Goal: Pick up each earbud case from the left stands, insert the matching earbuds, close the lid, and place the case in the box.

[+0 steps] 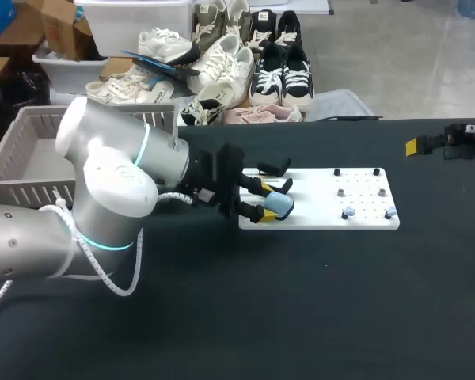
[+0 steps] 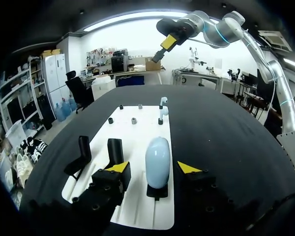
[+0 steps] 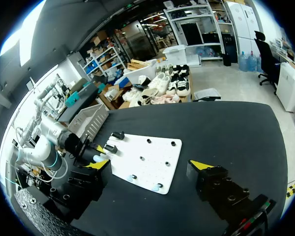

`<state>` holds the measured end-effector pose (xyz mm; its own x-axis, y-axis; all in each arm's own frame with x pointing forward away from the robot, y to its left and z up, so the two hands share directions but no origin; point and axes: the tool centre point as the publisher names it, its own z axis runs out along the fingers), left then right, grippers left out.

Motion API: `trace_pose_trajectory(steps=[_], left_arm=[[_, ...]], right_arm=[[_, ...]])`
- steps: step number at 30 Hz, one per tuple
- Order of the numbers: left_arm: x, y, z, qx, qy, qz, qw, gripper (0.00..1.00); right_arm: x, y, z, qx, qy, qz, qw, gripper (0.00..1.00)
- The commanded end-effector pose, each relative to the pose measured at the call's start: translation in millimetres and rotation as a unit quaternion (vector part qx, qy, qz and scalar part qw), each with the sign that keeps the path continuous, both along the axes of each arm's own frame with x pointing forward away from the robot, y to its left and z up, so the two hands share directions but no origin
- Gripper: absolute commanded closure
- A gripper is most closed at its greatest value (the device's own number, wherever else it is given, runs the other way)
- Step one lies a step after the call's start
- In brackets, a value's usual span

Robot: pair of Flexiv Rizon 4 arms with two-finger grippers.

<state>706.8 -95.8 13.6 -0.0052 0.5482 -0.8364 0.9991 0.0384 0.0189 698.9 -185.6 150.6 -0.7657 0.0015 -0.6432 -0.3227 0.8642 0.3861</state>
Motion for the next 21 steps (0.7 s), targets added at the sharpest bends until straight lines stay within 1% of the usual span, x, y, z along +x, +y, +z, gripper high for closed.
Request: trace_pose_trajectory(steps=[1, 3, 10, 18, 21], left_arm=[[4.4, -0.8, -1.2, 0.001, 0.002, -0.003, 1.0, 0.48], [4.6, -0.9, -2.3, 0.002, 0.002, -0.003, 1.0, 0.48], [4.2, -0.4, -3.5, 0.003, 0.006, -0.003, 1.0, 0.54], [2.2, -1.3, -3.5, 0.003, 0.006, -0.006, 1.0, 0.55], [1.7, -1.5, -3.8, 0.003, 0.006, -0.007, 1.0, 0.58]], right_arm=[[1.1, -0.6, -0.5, 0.001, 0.0, 0.002, 1.0, 0.0], [1.1, -0.6, -0.5, 0.001, 0.0, 0.002, 1.0, 0.0], [1.1, -0.6, -0.5, 0.001, 0.0, 0.002, 1.0, 0.0], [1.1, -0.6, -0.5, 0.001, 0.0, 0.002, 1.0, 0.0], [1.1, -0.6, -0.5, 0.001, 0.0, 0.002, 1.0, 0.0]])
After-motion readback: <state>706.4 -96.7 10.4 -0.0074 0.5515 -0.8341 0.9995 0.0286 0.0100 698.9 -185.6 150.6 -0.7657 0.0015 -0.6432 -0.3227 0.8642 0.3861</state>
